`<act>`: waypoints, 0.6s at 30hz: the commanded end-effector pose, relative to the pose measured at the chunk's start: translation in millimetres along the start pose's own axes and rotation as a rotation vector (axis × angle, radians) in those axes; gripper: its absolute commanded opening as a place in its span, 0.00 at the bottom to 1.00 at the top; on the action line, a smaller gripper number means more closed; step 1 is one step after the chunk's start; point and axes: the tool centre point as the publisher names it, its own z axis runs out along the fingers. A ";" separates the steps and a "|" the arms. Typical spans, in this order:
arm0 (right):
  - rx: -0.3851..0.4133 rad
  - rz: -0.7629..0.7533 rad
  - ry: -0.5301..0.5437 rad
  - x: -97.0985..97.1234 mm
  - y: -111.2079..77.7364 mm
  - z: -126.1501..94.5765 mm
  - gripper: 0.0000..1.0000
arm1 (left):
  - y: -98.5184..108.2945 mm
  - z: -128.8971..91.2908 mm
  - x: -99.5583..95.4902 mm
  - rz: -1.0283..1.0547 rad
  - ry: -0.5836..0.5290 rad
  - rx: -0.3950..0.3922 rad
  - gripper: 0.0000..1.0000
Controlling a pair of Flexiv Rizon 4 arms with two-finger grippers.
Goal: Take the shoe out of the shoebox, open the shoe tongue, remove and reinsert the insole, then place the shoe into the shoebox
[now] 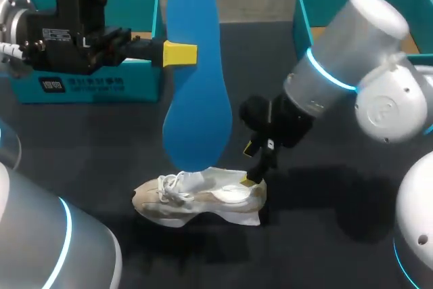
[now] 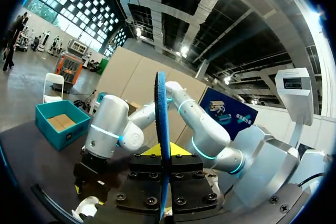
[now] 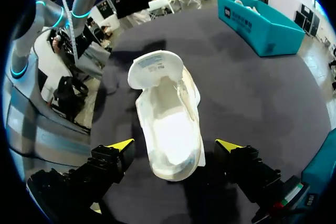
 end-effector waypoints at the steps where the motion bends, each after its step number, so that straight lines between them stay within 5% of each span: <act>1: 0.433 0.009 -0.009 3.4 4.4 -0.5 1.00 | 1.0 0.2 0.4 -0.001 -0.002 -0.002 0.00; 18: 0.445 0.027 -0.071 9.6 -1.3 5.2 1.00 | 1.0 0.2 0.4 -0.001 -0.002 -0.002 0.00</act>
